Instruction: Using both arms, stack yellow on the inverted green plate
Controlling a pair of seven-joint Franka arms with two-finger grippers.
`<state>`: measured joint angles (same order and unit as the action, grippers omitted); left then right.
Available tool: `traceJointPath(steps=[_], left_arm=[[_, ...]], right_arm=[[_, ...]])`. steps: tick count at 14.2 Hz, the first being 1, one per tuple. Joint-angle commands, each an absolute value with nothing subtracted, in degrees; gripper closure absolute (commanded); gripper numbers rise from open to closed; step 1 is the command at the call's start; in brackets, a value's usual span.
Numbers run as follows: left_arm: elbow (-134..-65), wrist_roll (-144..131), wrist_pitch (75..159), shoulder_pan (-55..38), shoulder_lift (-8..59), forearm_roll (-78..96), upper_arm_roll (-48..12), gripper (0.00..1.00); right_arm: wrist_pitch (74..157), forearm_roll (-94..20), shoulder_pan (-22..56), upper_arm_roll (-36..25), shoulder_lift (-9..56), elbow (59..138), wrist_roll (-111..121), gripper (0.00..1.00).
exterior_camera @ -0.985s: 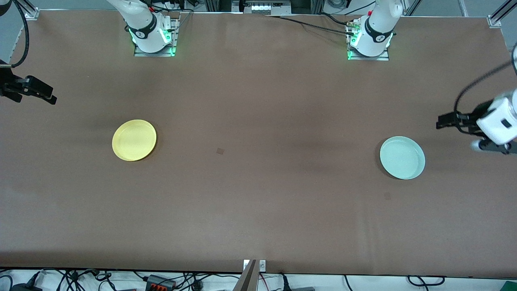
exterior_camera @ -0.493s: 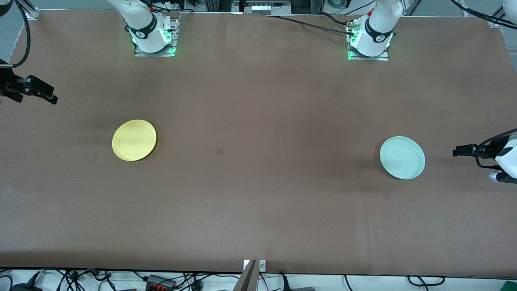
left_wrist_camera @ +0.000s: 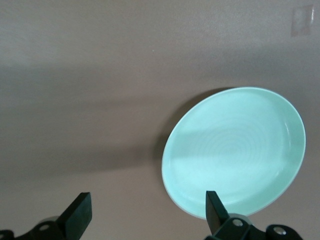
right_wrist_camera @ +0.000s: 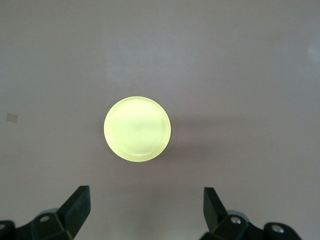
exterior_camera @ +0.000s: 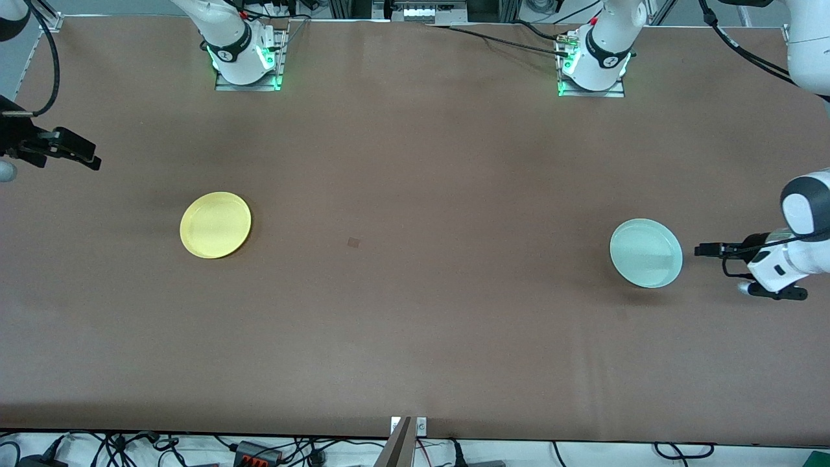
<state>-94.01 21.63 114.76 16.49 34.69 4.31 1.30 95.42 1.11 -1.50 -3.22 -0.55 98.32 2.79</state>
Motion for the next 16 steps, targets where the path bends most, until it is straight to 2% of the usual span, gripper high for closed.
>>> traceJointPath(steps=[1, 6, 7, 8, 9, 11, 14, 16], left_arm=[[-99.5, 23.7, 119.3, 18.4, 32.9, 10.2, 0.6, 0.00], [-99.8, 29.5, 123.8, 18.4, 35.9, 10.3, 0.6, 0.01], [-99.8, 30.2, 123.9, 18.4, 36.0, 10.3, 0.6, 0.04], [-99.8, 30.5, 123.9, 18.4, 36.1, 10.3, 0.6, 0.09], [-99.8, 30.6, 123.9, 18.5, 36.9, 10.3, 0.6, 0.19], [-99.7, 30.6, 123.9, 18.6, 38.1, 10.3, 0.6, 0.30], [-99.4, 30.6, 123.8, 18.7, 38.1, 10.4, 0.6, 0.62], [-99.2, 30.5, 124.0, 18.6, 38.7, 10.5, 0.6, 0.62]], right_arm=[[95.8, 1.4, -0.7, -3.2, -0.4, 98.9, 3.3, 0.00], [96.2, 1.6, 0.4, -3.2, 0.4, 99.3, 2.4, 0.00], [96.2, 1.6, 0.5, -3.2, 0.4, 99.3, 2.4, 0.00], [96.2, 1.6, 0.4, -3.2, 0.4, 99.4, 2.4, 0.00], [96.2, 1.6, 0.4, -3.2, 0.4, 99.4, 2.4, 0.00], [96.3, 1.6, 0.4, -3.2, 0.4, 99.6, 2.4, 0.00], [96.2, 1.6, 0.4, -3.2, 0.4, 99.7, 2.5, 0.00], [95.8, 1.6, 0.1, -3.2, 1.3, 99.7, 2.9, 0.00]])
